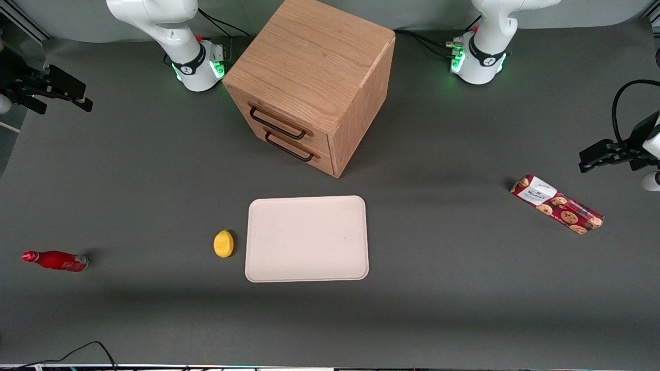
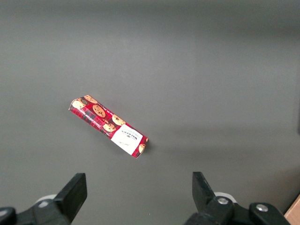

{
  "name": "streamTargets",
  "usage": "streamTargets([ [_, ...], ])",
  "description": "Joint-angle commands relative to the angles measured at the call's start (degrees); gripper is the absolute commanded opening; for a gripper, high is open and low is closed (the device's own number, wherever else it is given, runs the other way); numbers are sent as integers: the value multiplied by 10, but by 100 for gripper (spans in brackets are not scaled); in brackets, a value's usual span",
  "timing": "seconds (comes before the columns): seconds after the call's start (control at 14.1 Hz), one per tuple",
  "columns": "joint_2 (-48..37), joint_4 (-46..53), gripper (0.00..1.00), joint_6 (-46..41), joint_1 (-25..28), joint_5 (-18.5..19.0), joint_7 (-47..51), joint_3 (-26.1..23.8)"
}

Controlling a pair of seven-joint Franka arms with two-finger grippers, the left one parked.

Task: Open upper drawer

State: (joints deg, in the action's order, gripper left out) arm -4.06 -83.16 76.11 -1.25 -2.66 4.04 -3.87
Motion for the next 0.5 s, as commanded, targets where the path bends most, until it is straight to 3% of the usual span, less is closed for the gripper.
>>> streamTargets([
  [0.0, 4, 12, 100, -10, 7, -2, 9, 4],
  [0.43, 4, 12, 100, -10, 6, -4, 9, 5],
])
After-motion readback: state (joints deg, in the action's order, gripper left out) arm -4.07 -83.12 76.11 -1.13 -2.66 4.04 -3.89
